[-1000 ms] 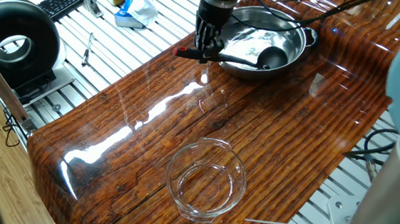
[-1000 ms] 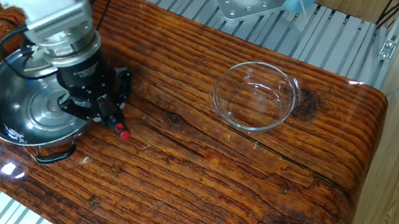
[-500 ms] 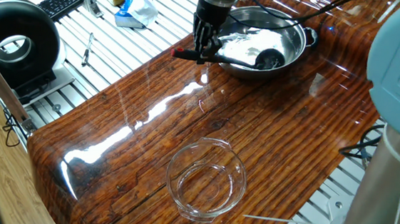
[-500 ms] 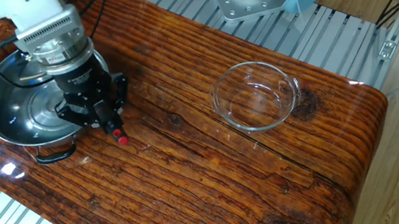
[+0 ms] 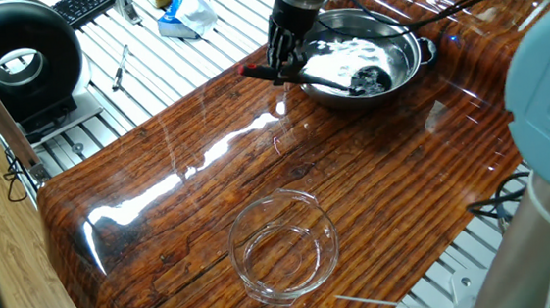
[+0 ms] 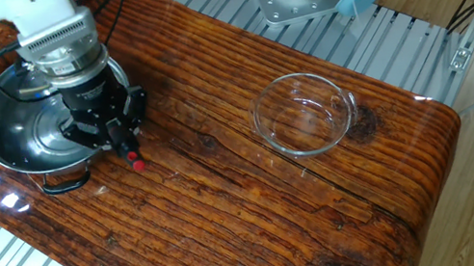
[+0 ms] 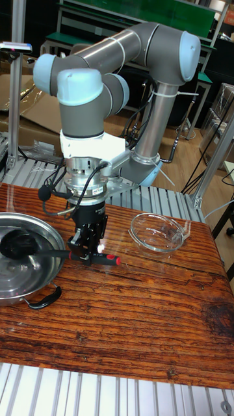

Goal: Scoop water with a large spoon from one bowl to another

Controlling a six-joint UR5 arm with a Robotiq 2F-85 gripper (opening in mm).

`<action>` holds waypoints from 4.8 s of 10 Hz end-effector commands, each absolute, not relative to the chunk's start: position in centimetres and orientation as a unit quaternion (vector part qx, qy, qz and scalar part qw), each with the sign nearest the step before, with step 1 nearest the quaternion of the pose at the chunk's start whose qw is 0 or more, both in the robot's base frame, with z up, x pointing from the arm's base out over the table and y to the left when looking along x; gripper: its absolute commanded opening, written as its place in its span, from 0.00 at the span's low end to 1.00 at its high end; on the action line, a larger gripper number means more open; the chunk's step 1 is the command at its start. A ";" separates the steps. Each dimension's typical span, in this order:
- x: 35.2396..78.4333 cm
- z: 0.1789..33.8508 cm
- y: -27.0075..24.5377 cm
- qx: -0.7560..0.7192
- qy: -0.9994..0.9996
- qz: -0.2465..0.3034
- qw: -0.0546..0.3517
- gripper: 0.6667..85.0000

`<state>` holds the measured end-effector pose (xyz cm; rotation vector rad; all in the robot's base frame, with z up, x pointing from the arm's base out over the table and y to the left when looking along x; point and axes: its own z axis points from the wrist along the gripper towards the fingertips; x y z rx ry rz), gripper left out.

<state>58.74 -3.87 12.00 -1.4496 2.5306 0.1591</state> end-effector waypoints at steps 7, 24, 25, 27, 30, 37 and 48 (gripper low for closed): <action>58.9 13.4 -7.5 -0.428 0.897 -0.028 0.101 0.00; 55.3 12.8 -11.1 -0.369 0.927 -0.063 -0.006 0.00; 55.2 12.8 -11.1 -0.365 0.929 -0.062 -0.008 0.00; 55.3 12.6 -11.5 -0.361 0.930 -0.068 -0.014 0.00; 55.4 12.4 -11.1 -0.358 0.932 -0.061 -0.013 0.00; 56.7 12.4 -9.1 -0.347 0.937 -0.030 0.028 0.00; 61.4 9.2 -8.6 -0.320 0.945 -0.032 0.061 0.00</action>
